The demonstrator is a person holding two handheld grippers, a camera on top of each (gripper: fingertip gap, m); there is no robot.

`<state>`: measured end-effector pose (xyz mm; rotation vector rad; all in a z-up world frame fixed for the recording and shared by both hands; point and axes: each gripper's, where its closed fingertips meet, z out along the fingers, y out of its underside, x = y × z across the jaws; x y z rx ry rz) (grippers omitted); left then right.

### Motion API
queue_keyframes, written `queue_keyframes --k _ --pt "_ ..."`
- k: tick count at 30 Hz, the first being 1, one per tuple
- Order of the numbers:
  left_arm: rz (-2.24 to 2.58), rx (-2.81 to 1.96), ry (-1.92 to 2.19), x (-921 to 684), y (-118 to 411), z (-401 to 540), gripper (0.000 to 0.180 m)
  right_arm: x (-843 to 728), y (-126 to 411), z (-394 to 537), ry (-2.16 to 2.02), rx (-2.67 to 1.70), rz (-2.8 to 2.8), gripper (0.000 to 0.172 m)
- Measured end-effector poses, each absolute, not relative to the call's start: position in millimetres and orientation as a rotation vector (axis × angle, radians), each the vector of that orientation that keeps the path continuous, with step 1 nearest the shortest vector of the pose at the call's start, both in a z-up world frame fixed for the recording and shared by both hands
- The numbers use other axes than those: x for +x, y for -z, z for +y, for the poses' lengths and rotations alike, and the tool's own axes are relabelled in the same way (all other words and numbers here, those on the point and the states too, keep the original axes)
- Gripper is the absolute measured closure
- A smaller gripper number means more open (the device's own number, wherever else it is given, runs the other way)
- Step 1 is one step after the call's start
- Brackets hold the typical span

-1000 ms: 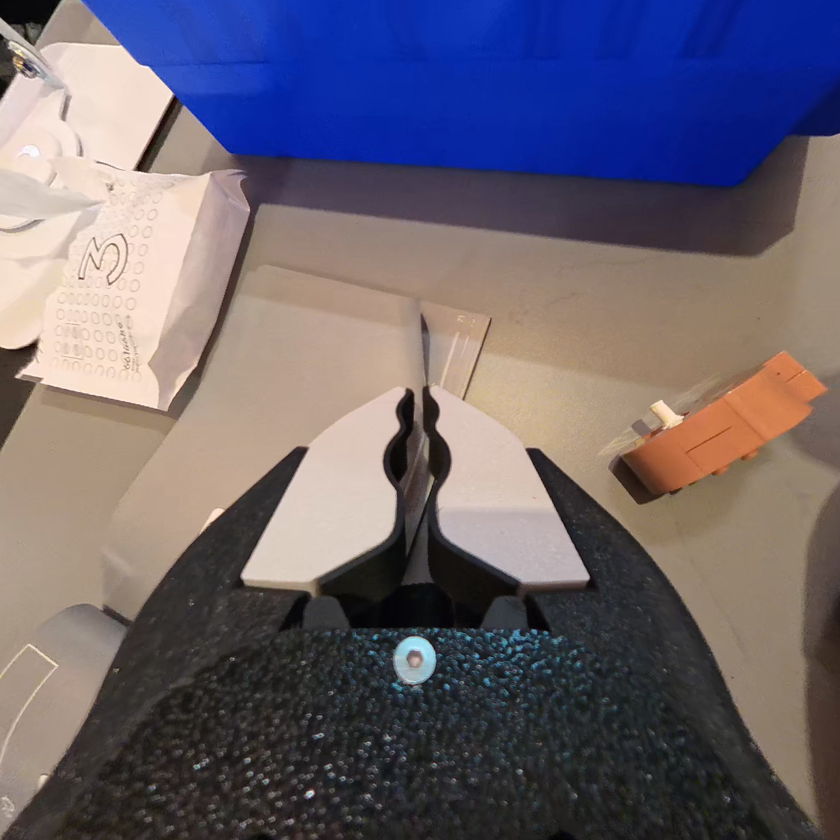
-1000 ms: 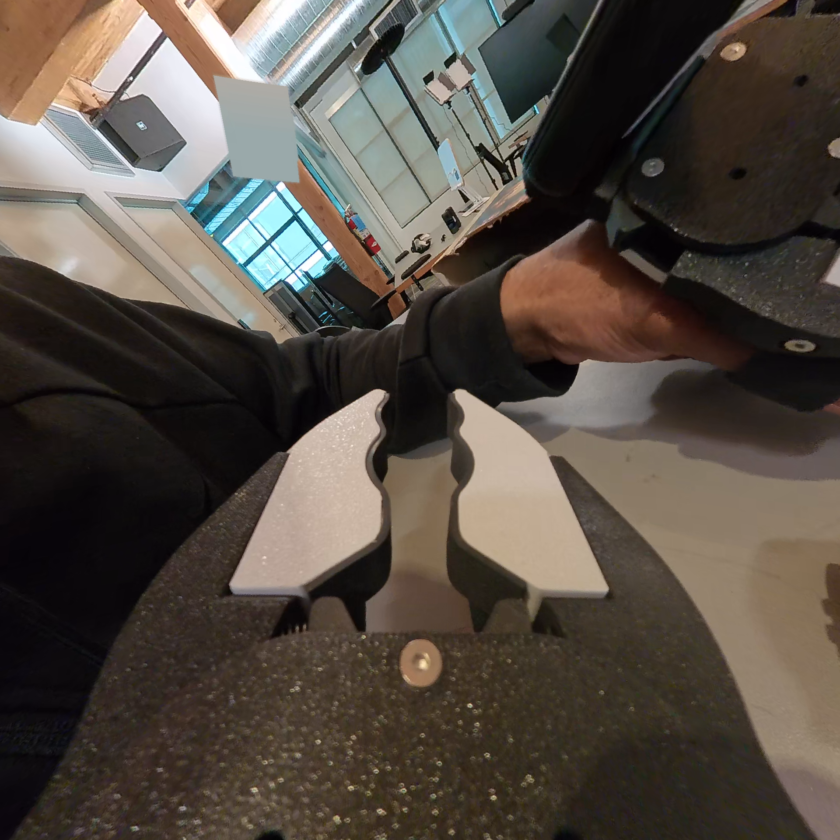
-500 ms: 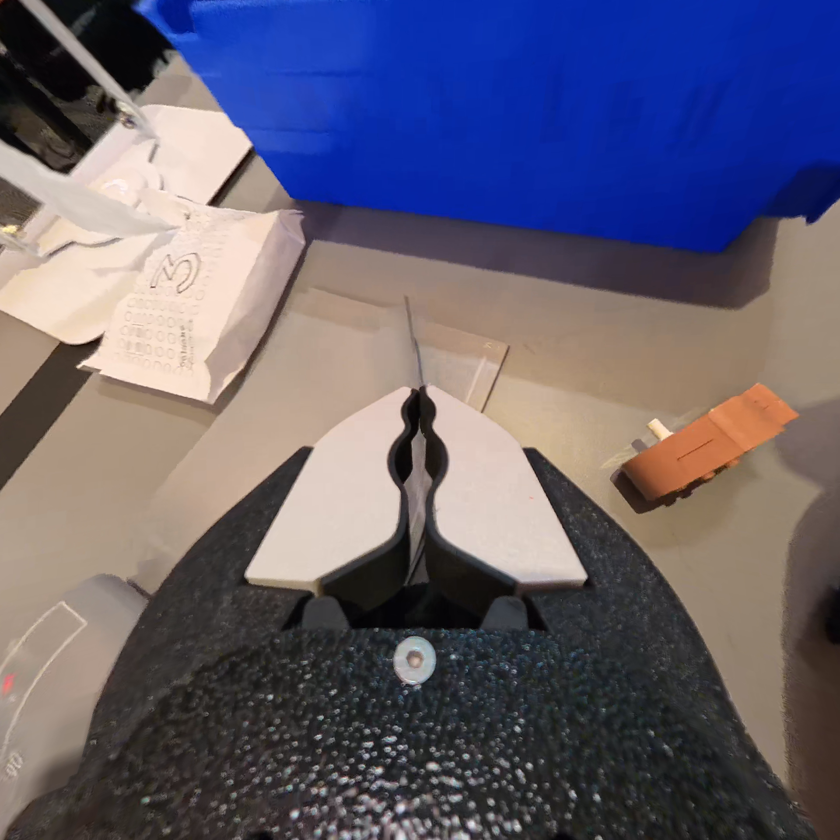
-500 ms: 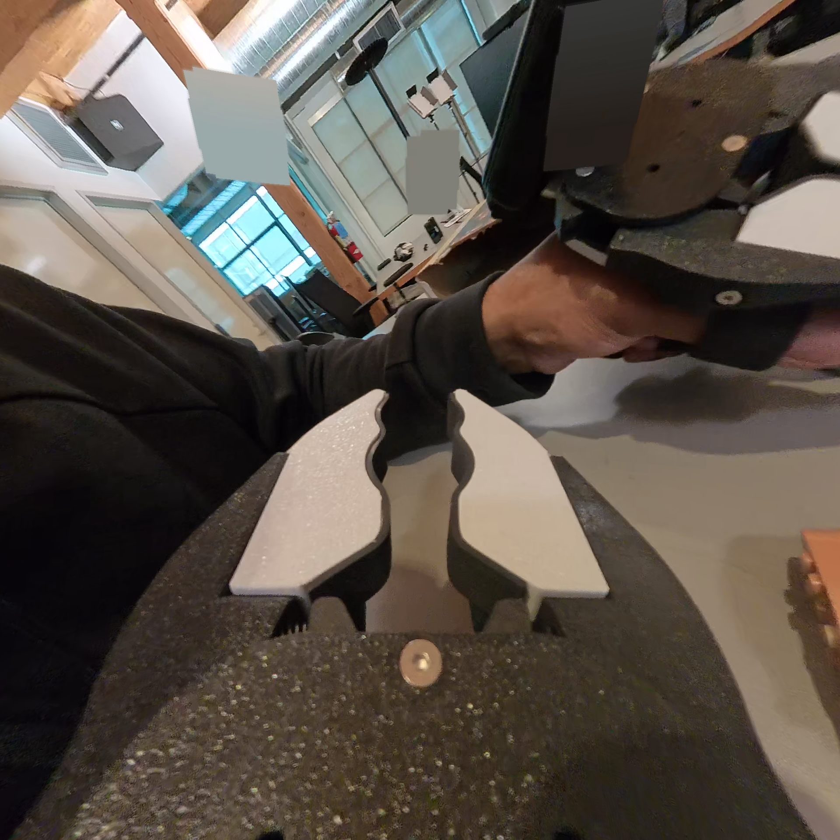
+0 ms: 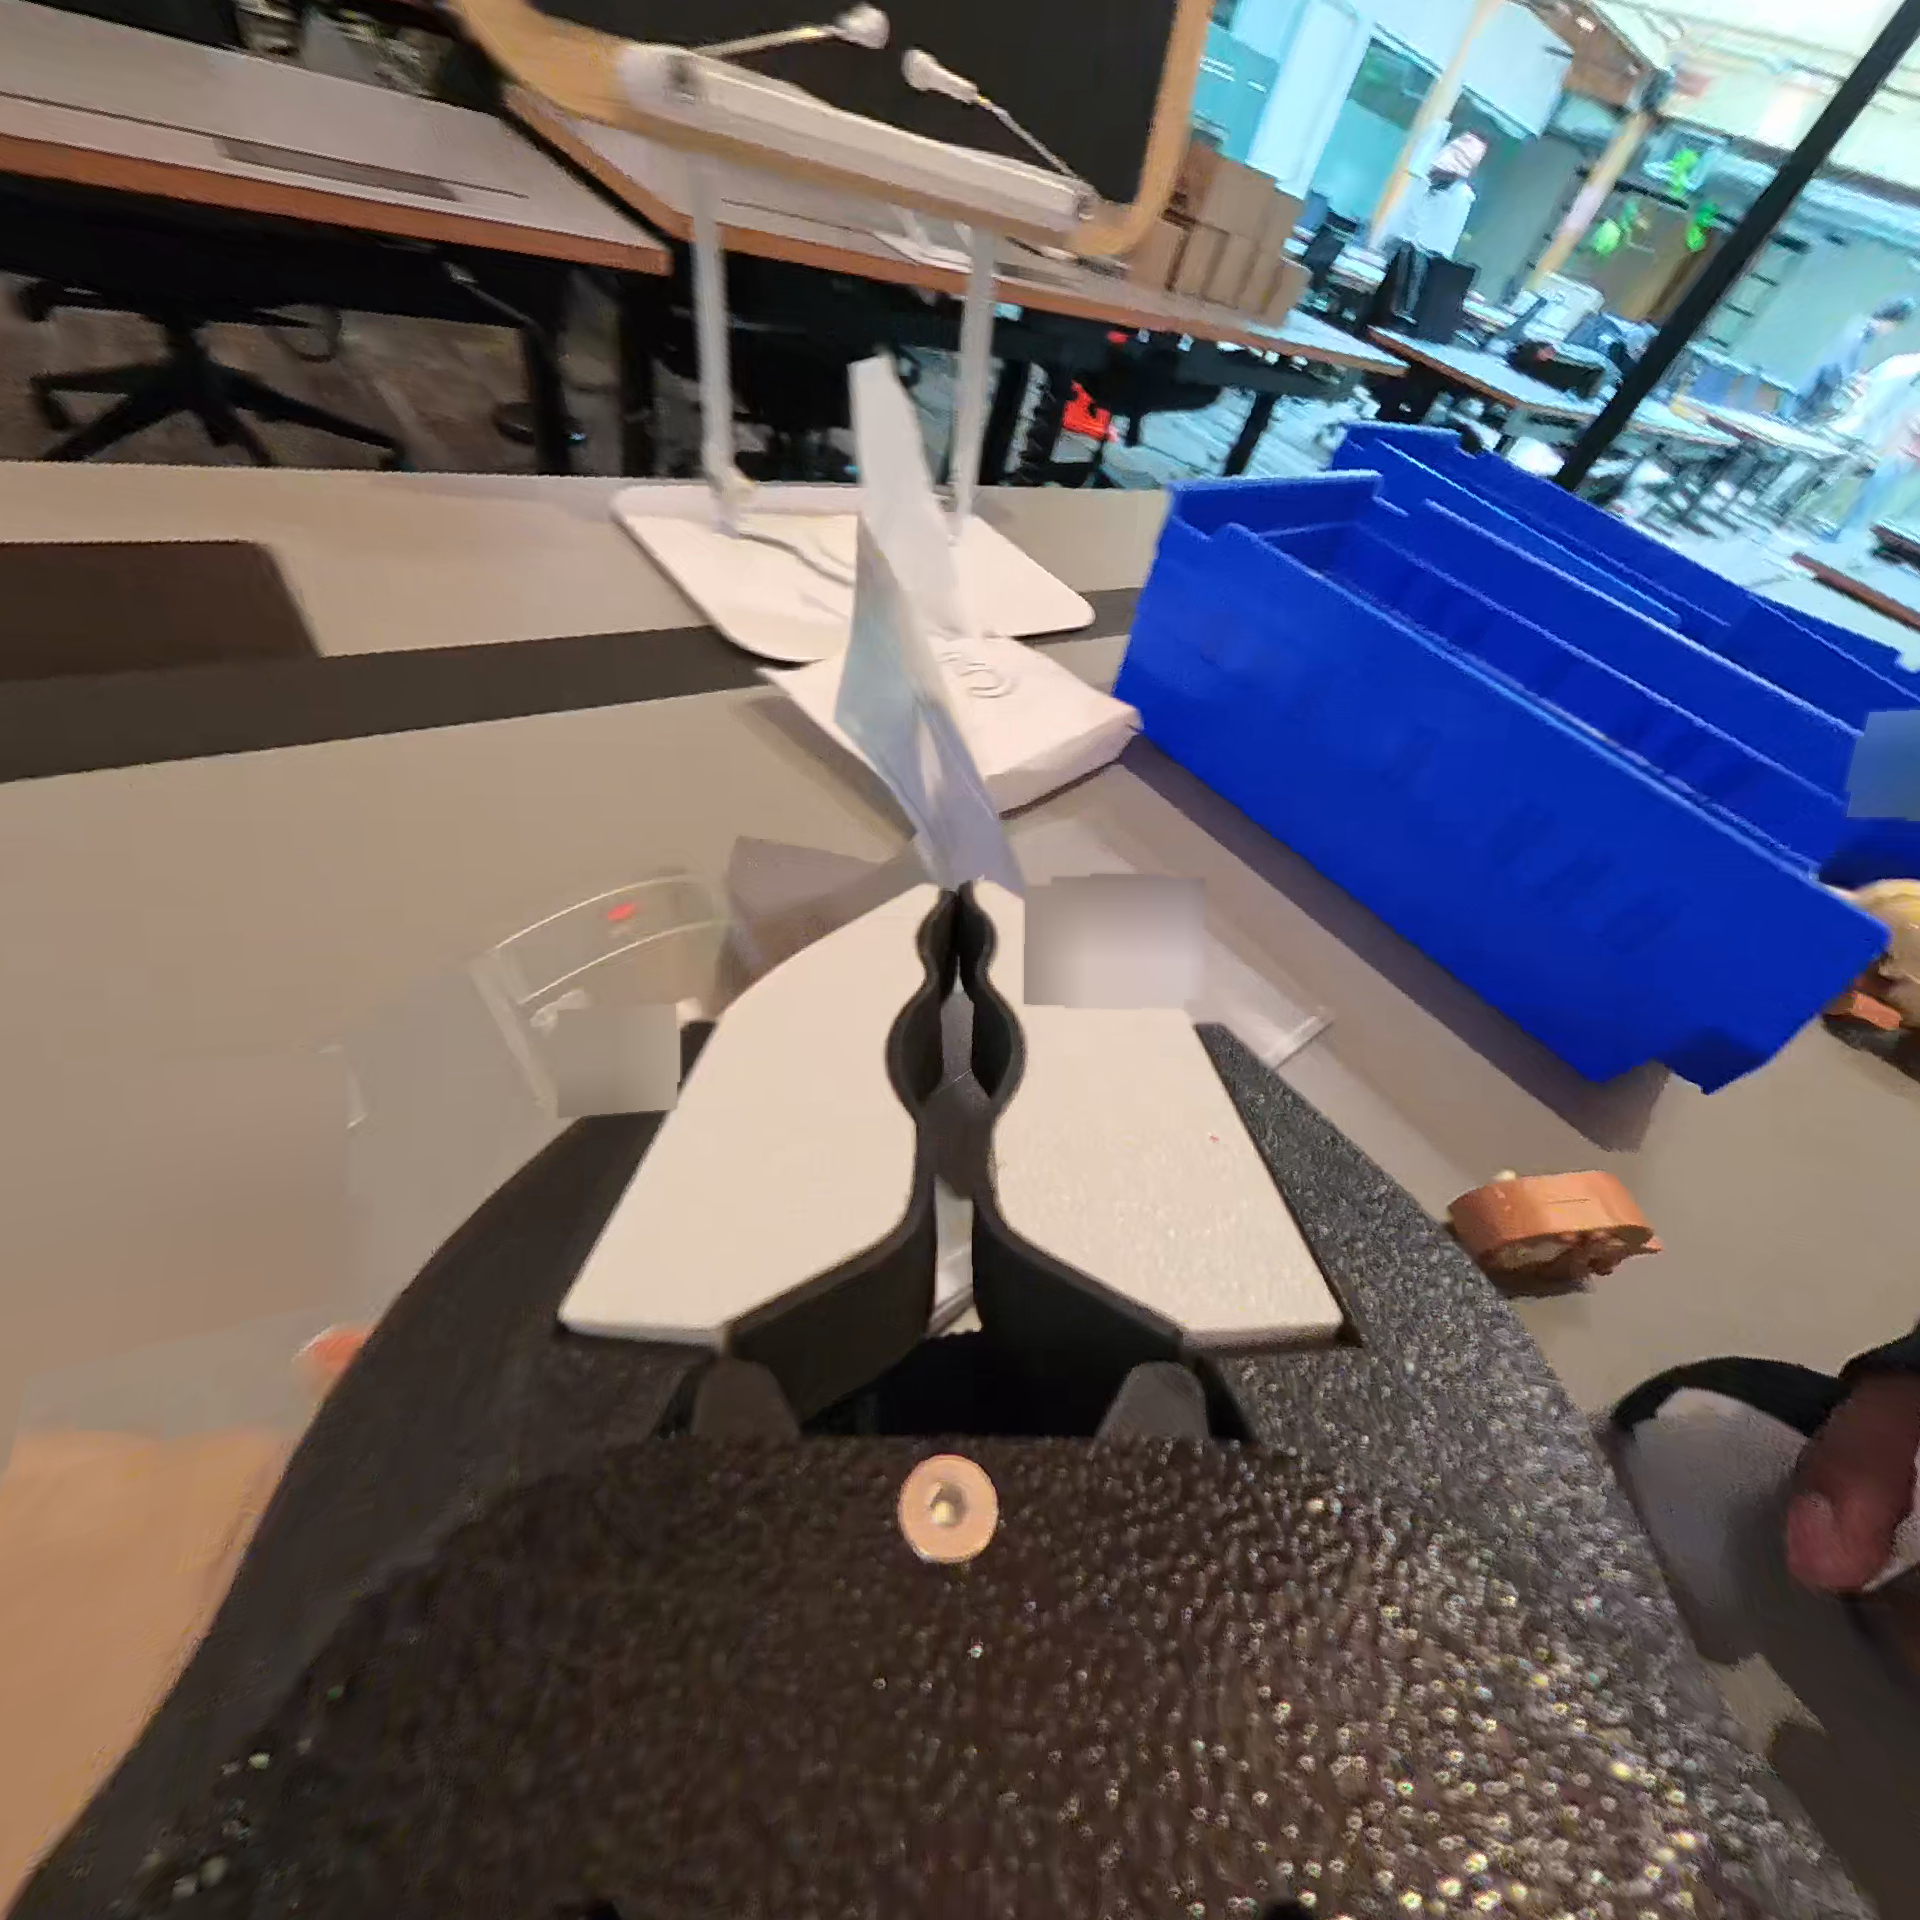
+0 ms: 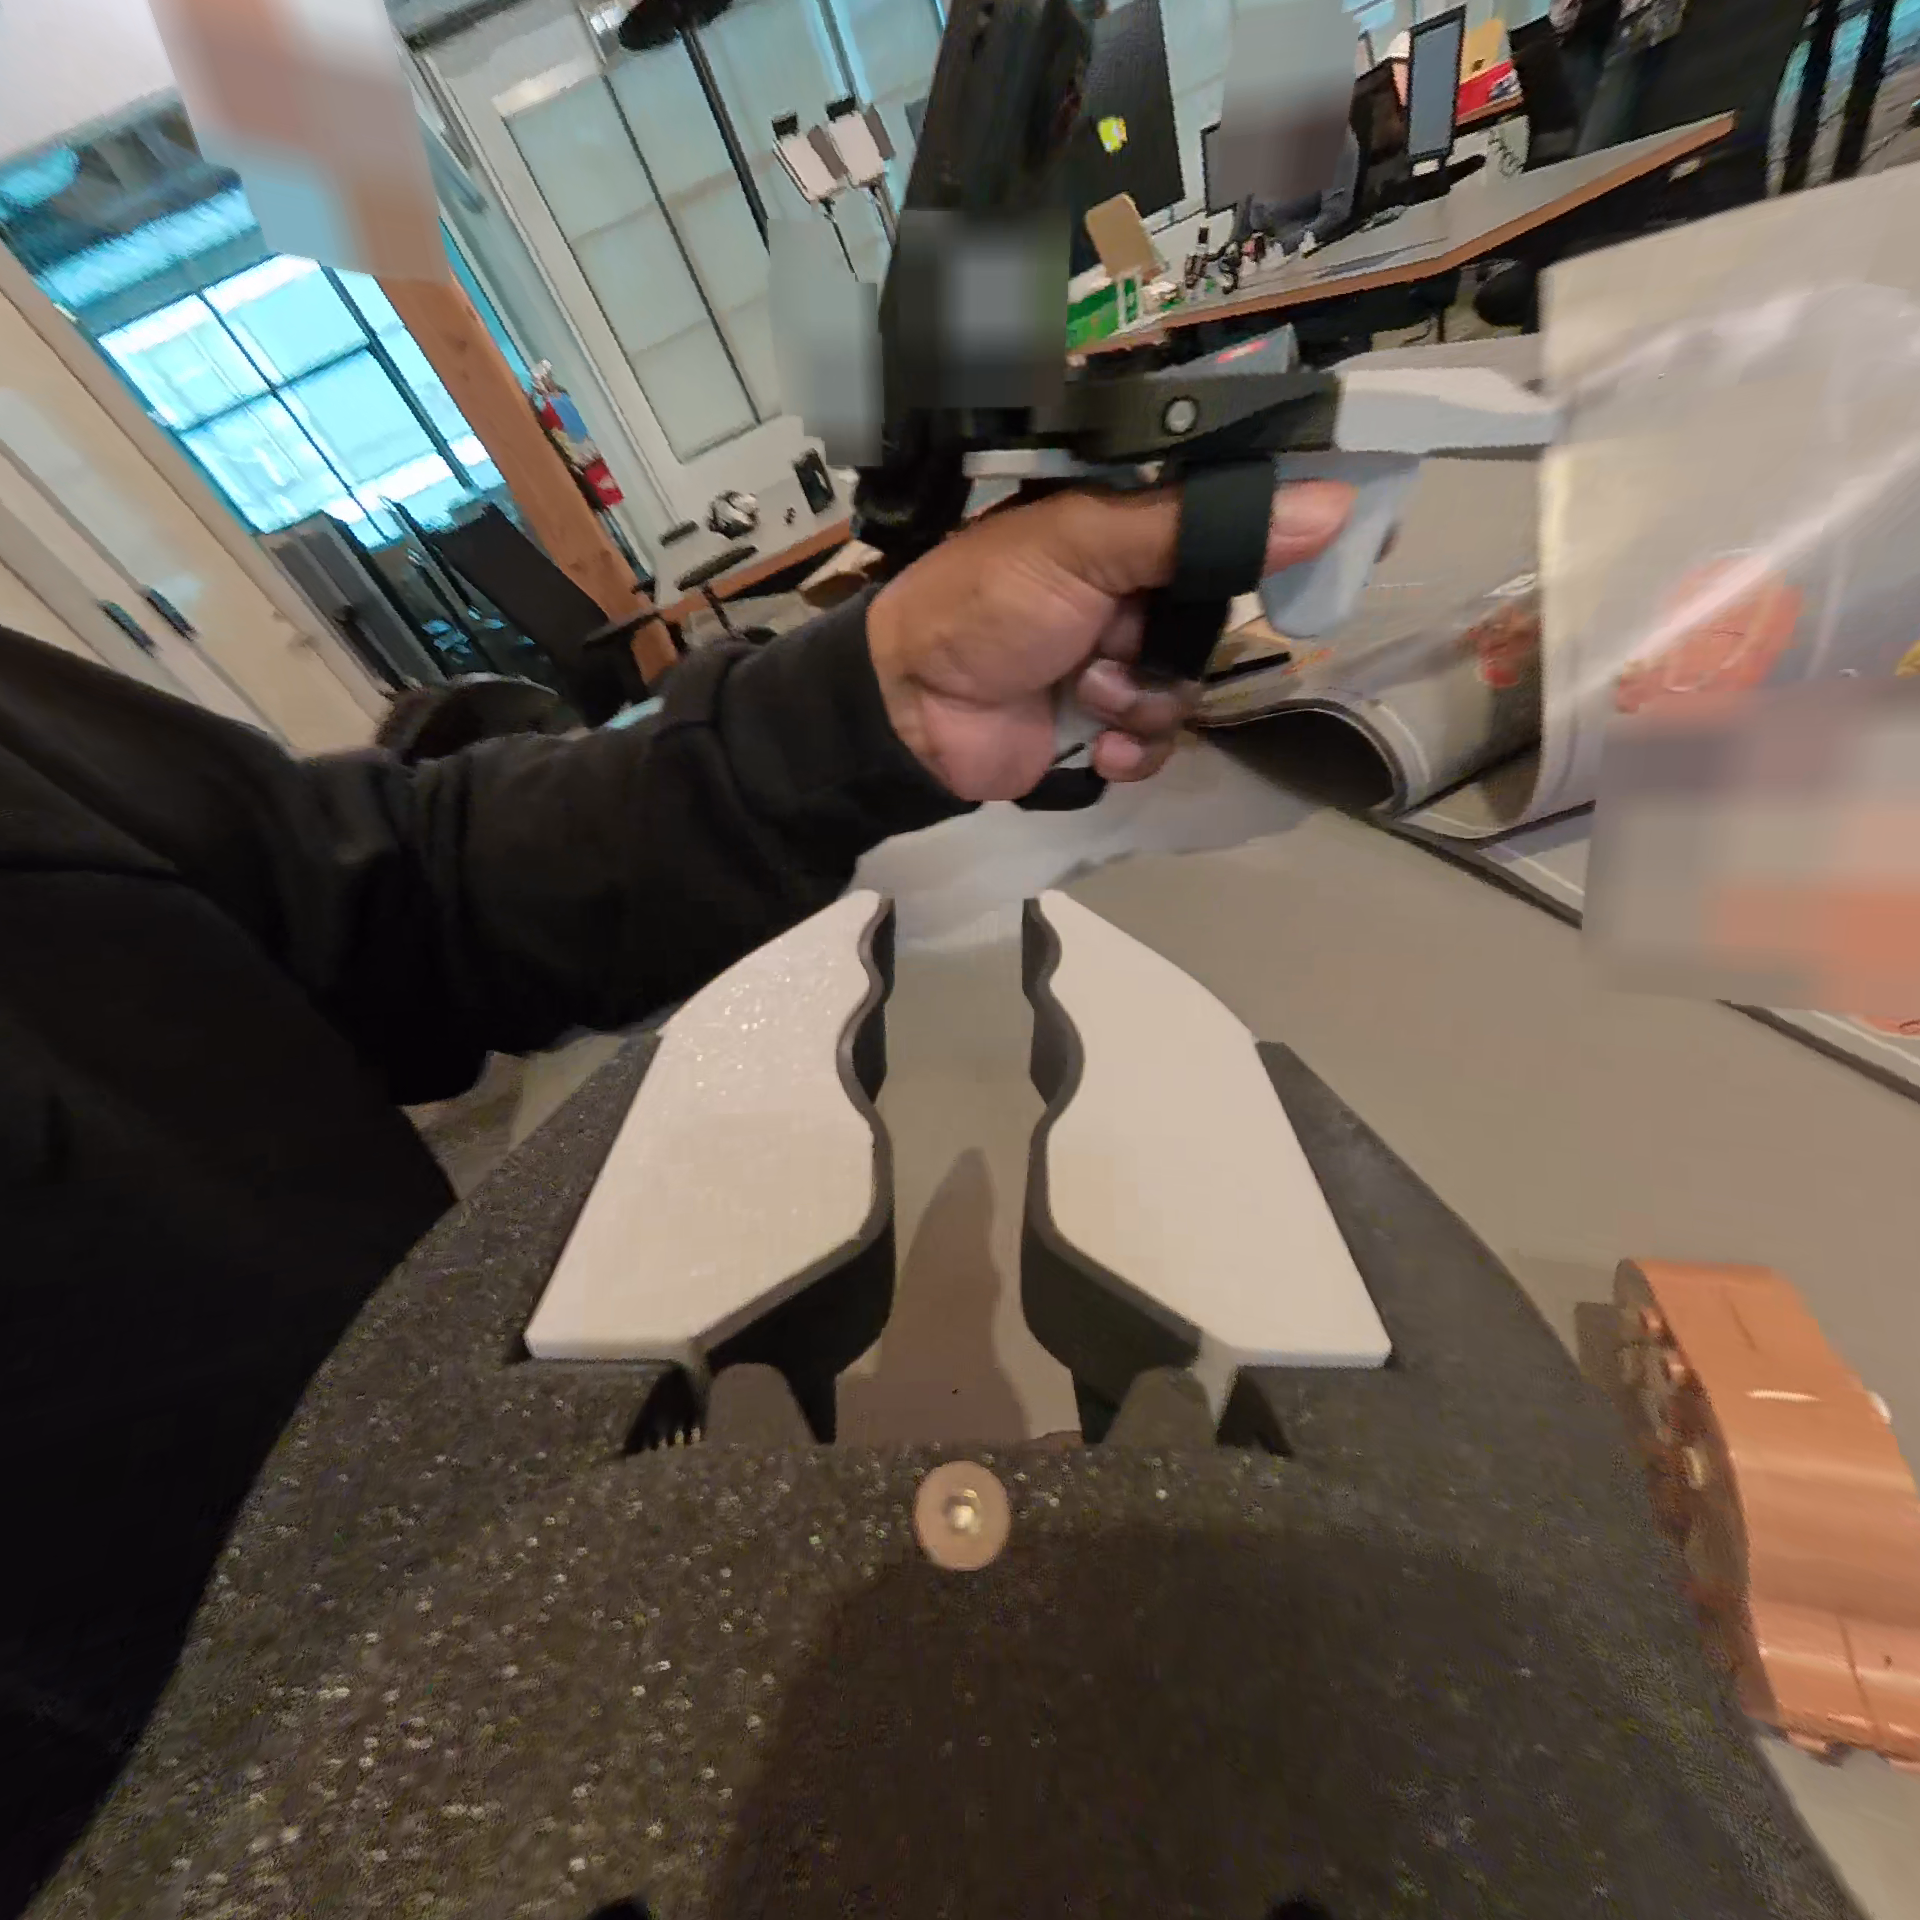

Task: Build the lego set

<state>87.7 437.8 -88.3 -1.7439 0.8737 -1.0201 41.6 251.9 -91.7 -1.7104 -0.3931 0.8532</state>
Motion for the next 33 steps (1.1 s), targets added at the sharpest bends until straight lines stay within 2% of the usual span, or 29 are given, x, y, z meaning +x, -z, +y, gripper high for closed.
queue_keyframes --k 1,9,15,16,17,19,24,33 --pt "0.846 -1.755 1.002 76.6 90.0 441.4 0.18 38.6 93.6 254.1 -0.81 -1.72 -0.412 0.149" --pt "0.706 -1.907 0.948 6.4 124.3 453.2 0.18 18.9 96.8 290.9 -0.544 -1.799 -0.437 0.15" --pt "0.792 -1.945 0.983 -12.2 131.6 444.1 0.18 14.6 84.2 329.6 -0.342 -1.839 -0.438 0.149" --pt "0.824 -1.95 0.979 -14.7 133.3 442.0 0.176 14.2 82.3 335.6 -0.31 -1.848 -0.444 0.149" --pt "0.854 -1.96 0.967 -17.5 135.8 440.4 0.163 14.5 80.3 341.9 -0.274 -1.857 -0.448 0.148" --pt "0.92 -1.959 0.937 -23.7 139.0 437.9 0.161 16.9 76.8 355.5 -0.192 -1.874 -0.459 0.148" --pt "1.091 -1.906 0.714 -44.6 143.5 438.0 0.157 57.2 67.1 397.4 0.156 -1.948 -0.494 0.151" --pt "1.278 -1.826 0.237 -65.4 154.4 445.2 0.155 118.1 118.7 414.6 0.386 -2.259 -0.597 0.151"
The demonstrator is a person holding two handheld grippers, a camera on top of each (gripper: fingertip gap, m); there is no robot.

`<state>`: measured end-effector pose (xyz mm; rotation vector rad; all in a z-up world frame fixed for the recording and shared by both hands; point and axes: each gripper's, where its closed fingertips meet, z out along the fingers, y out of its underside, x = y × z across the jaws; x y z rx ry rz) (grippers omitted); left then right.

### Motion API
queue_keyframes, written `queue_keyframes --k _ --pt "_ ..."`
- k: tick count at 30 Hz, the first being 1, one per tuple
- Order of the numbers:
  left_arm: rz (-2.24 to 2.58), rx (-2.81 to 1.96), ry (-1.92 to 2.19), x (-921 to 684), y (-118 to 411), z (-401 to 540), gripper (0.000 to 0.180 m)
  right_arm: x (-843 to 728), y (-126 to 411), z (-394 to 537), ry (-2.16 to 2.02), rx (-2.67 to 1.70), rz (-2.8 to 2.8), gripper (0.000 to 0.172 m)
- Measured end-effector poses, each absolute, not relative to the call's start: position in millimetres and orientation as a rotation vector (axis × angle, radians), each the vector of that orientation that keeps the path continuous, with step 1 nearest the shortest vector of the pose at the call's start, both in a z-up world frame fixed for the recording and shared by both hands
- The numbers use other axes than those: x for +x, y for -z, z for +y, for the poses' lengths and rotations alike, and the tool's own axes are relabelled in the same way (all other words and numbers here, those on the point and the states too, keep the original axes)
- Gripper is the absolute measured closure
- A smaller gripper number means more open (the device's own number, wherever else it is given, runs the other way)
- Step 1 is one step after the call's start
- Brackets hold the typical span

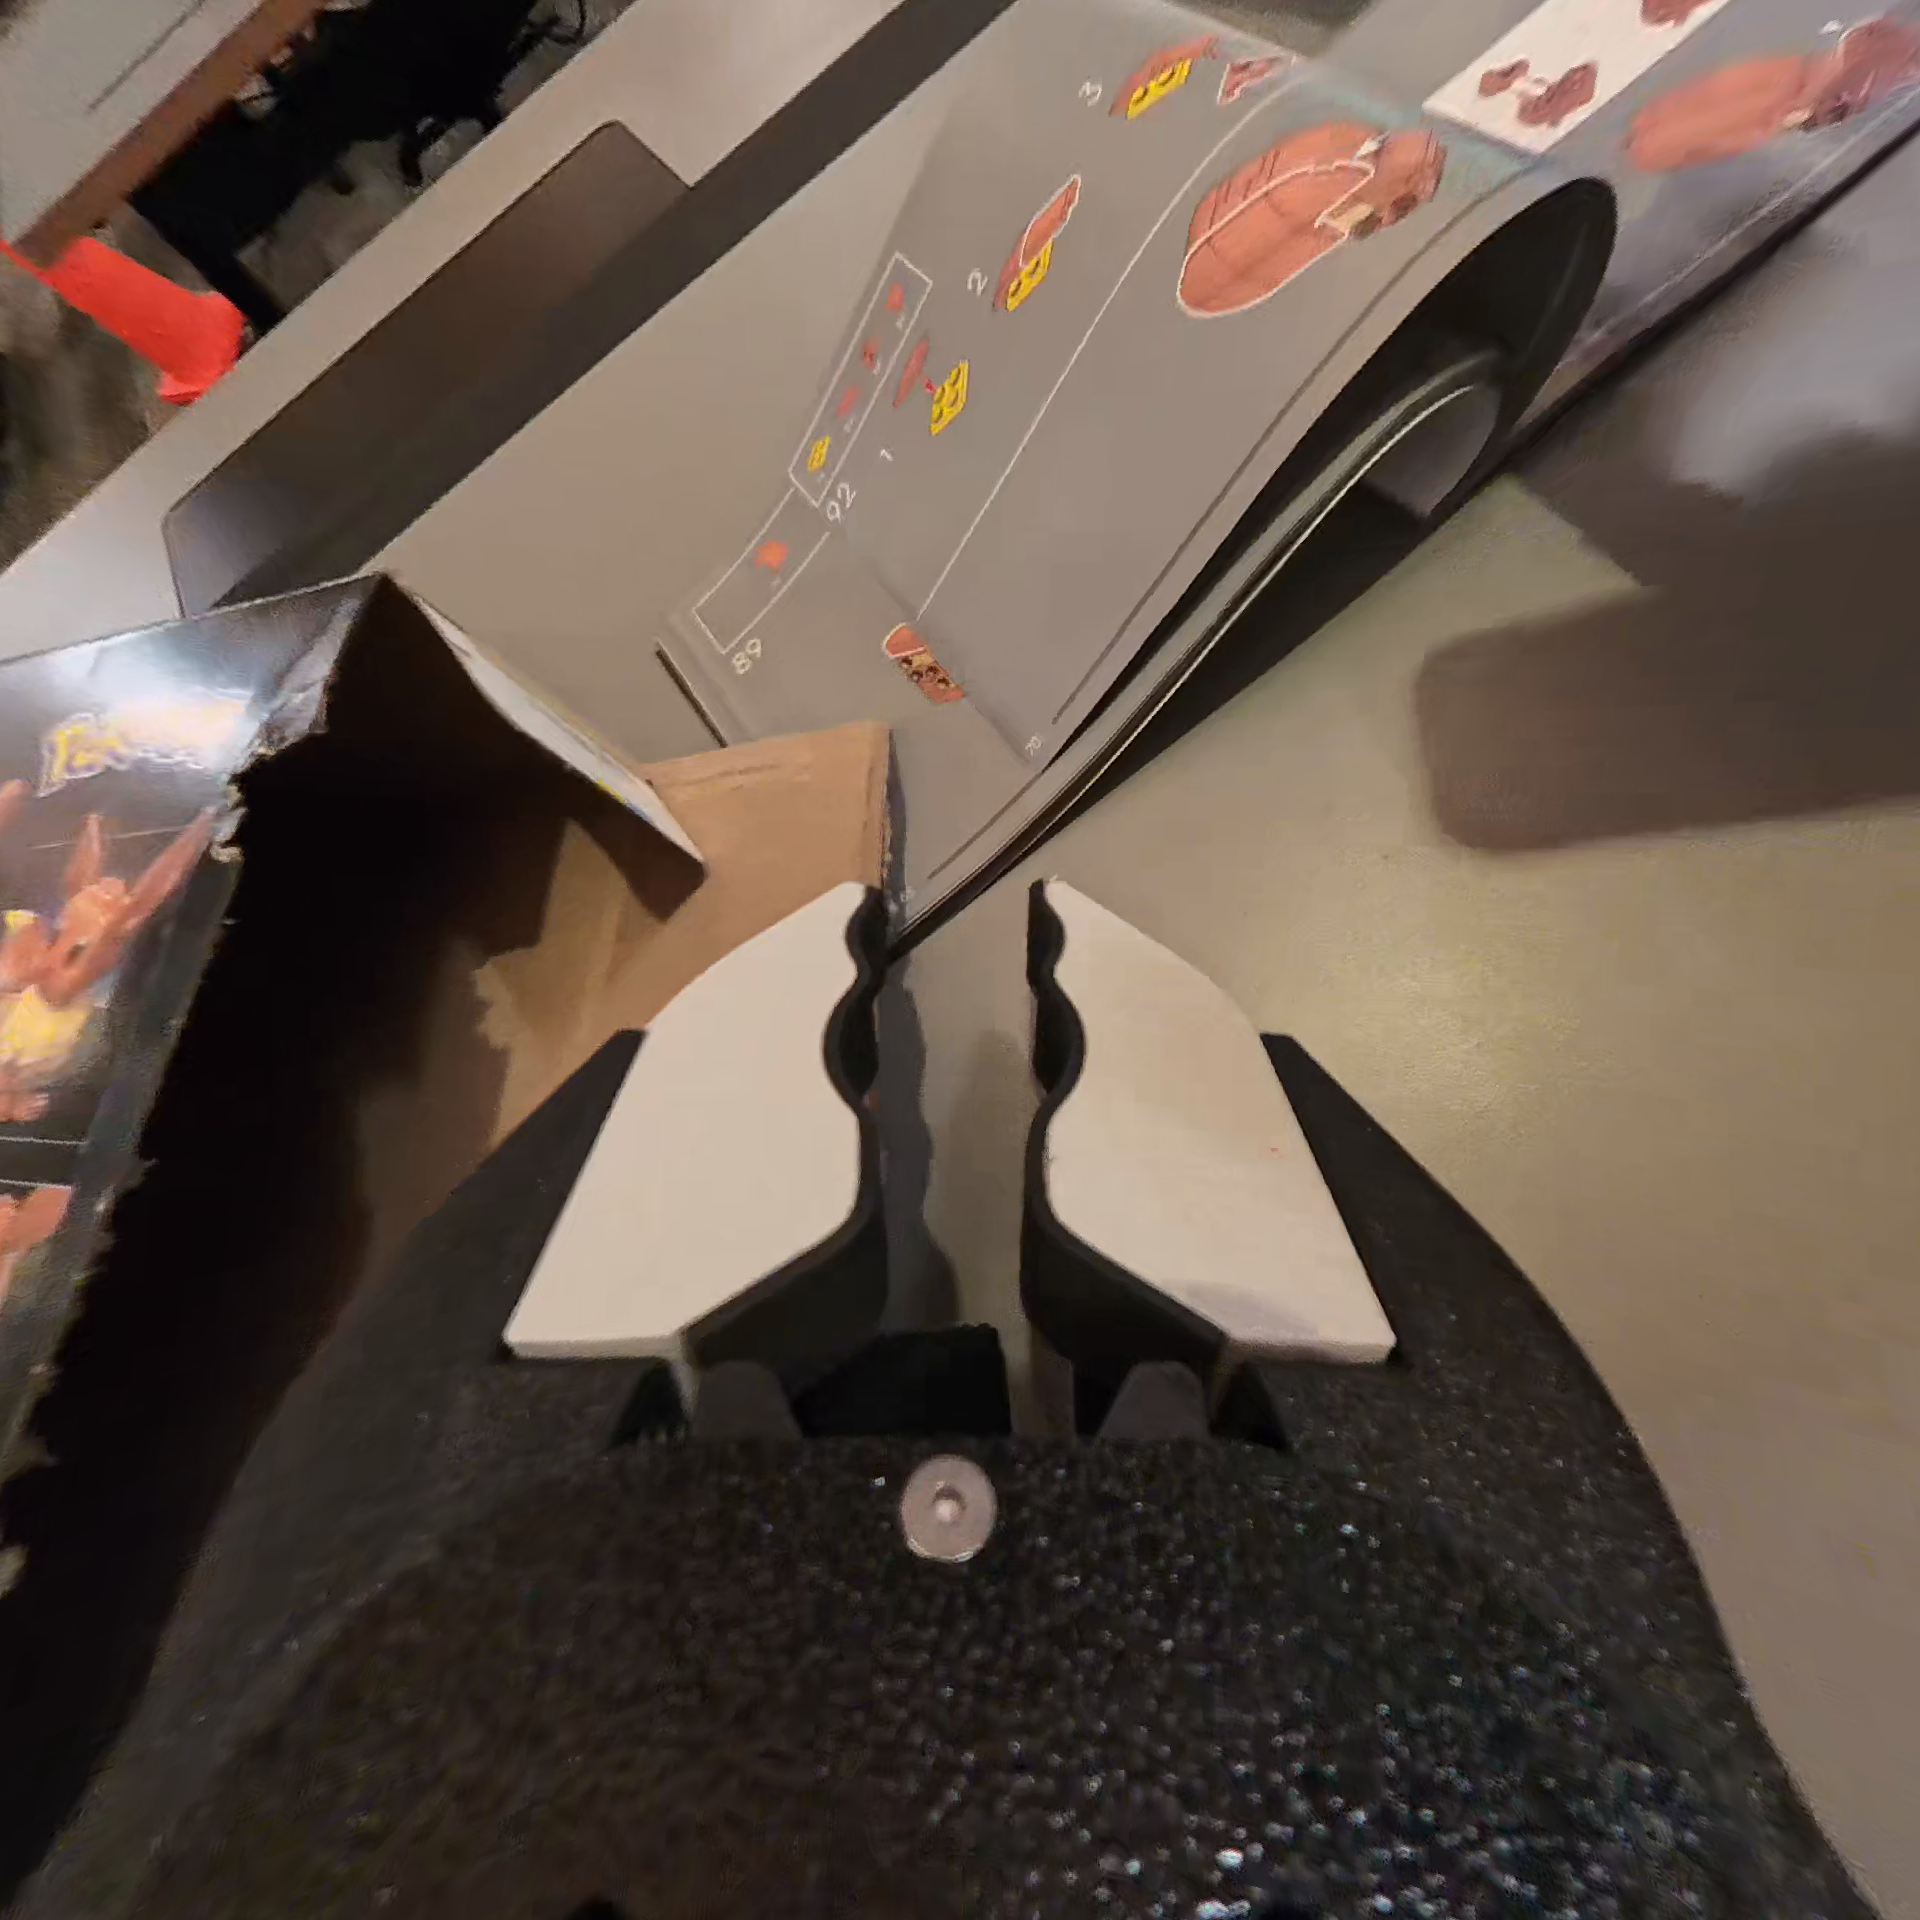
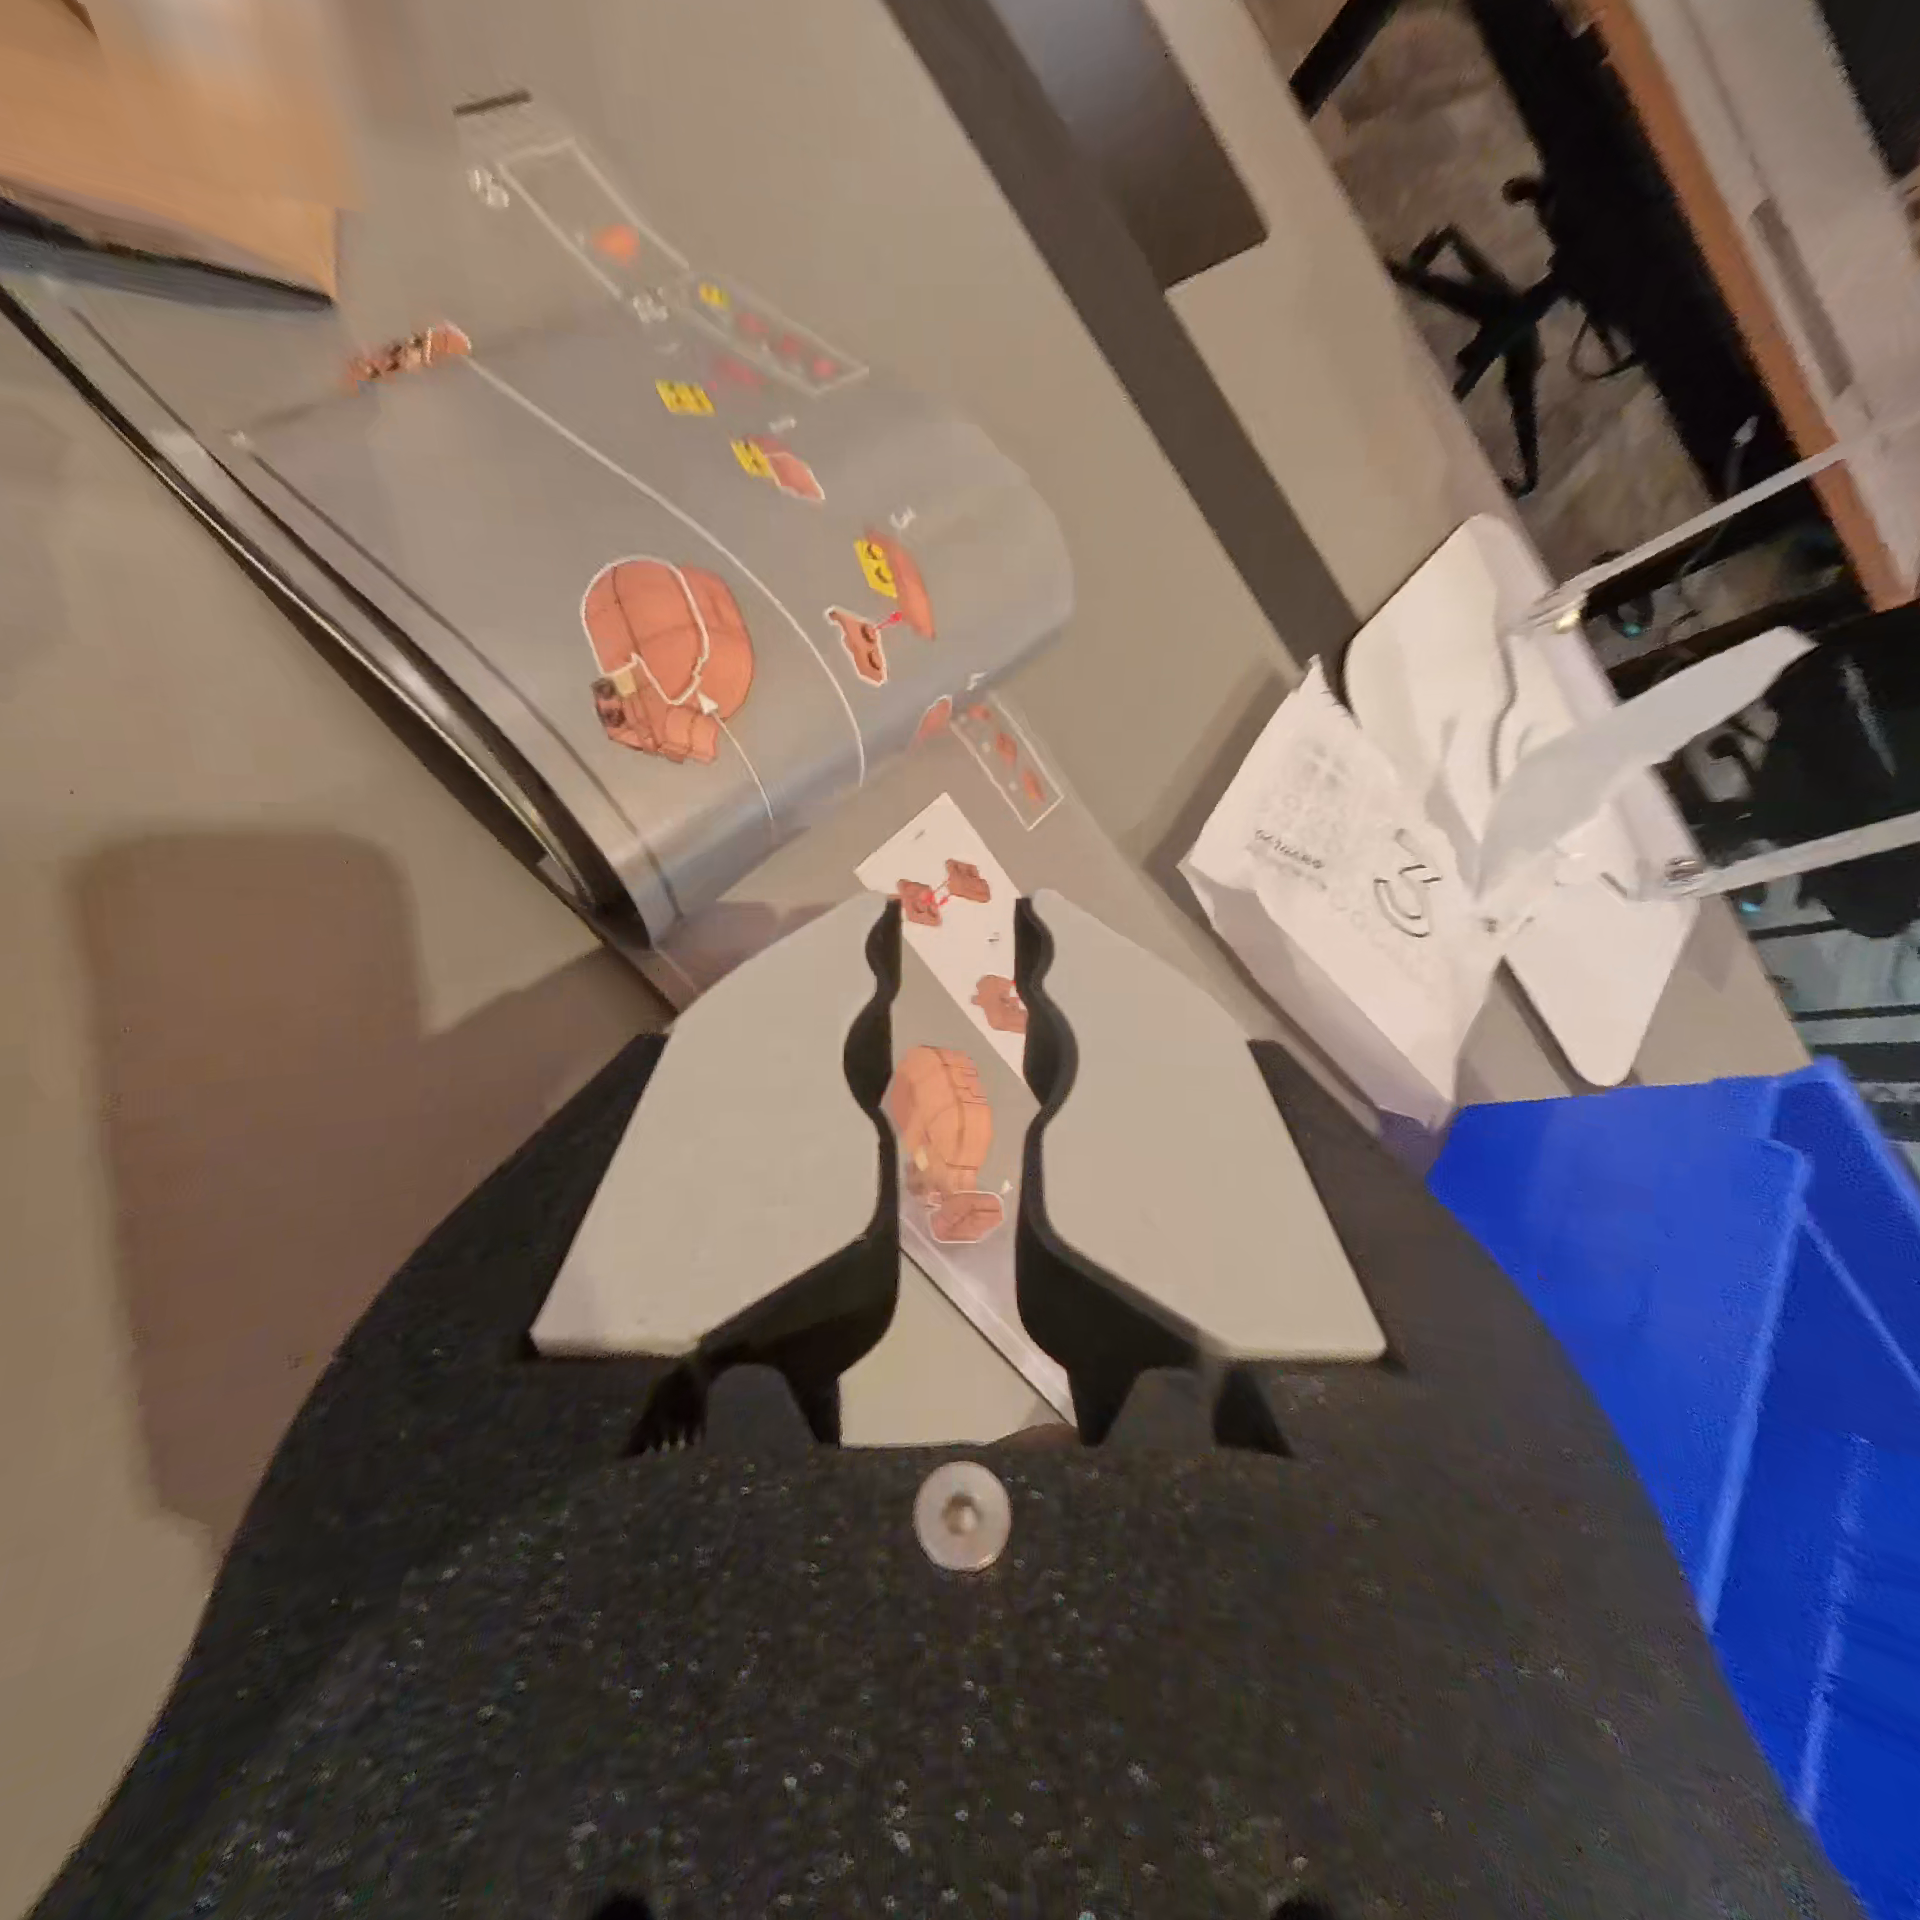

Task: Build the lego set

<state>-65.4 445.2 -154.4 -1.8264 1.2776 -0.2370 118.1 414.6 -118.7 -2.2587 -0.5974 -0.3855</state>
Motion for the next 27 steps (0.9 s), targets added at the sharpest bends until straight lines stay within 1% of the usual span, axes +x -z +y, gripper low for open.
queue_keyframes --k 5,13,22,27 --pt "1.247 -1.834 0.219 -70.6 151.9 451.2 0.155 98.8 137.6 424.9 0.363 -2.277 -0.673 0.152" --pt "1.193 -1.839 0.214 -78.4 145.4 460.0 0.156 70.5 138.7 437.6 0.354 -2.24 -0.734 0.152" --pt "1.234 -1.862 0.234 -74.0 156.0 455.6 0.156 72.8 137.4 437.5 0.382 -2.223 -0.738 0.152" --pt "1.256 -1.857 0.245 -70.5 158.8 452.0 0.156 82.2 127.0 431.3 0.402 -2.186 -0.699 0.152"
